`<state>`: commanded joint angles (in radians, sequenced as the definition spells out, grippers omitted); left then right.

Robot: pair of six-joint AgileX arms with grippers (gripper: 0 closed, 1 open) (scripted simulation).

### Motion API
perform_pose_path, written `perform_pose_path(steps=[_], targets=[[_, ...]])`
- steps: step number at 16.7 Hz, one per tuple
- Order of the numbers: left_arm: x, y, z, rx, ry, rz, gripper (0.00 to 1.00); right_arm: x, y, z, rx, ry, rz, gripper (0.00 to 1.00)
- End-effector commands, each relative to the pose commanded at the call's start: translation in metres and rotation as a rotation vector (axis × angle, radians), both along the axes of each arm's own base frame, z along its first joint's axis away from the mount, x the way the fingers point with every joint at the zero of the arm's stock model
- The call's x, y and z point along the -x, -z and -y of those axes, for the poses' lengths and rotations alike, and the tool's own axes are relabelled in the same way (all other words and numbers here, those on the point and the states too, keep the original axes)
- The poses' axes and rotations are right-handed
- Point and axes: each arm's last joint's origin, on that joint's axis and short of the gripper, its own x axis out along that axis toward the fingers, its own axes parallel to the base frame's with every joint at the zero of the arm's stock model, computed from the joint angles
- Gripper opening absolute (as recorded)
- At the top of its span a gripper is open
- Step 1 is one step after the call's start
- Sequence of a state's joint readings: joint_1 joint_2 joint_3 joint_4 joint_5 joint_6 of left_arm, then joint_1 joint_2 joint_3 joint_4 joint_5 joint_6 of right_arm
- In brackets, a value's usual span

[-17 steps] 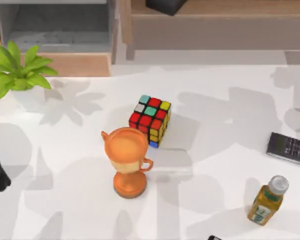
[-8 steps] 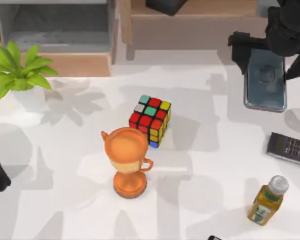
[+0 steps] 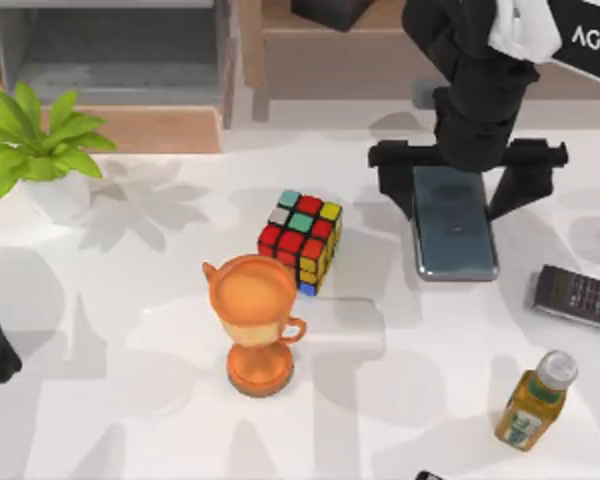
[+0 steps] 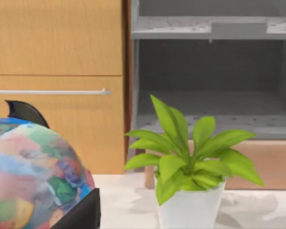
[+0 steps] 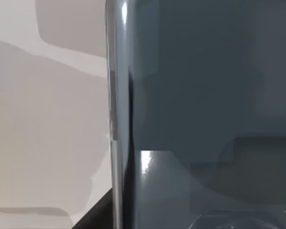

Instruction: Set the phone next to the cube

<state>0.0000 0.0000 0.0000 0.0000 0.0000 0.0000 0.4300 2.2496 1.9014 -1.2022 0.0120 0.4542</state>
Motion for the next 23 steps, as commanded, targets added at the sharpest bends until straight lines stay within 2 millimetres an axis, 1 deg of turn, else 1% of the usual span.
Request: perform_pose_path(steps=[7, 10, 15, 23], targets=[[0.000, 0.000, 0.000, 0.000, 0.000, 0.000, 1.00, 0.000, 0.001, 0.001, 0.000, 0.004, -0.001, 0.00], [0.000, 0.000, 0.000, 0.000, 0.000, 0.000, 1.00, -0.001, -0.003, 0.001, -0.005, 0.004, 0.010, 0.00], [0.000, 0.000, 0.000, 0.000, 0.000, 0.000, 1.00, -0.001, -0.015, 0.001, -0.025, 0.003, 0.053, 0.00], [0.000, 0.000, 0.000, 0.000, 0.000, 0.000, 1.00, 0.000, -0.042, 0.000, -0.070, 0.001, 0.151, 0.00]])
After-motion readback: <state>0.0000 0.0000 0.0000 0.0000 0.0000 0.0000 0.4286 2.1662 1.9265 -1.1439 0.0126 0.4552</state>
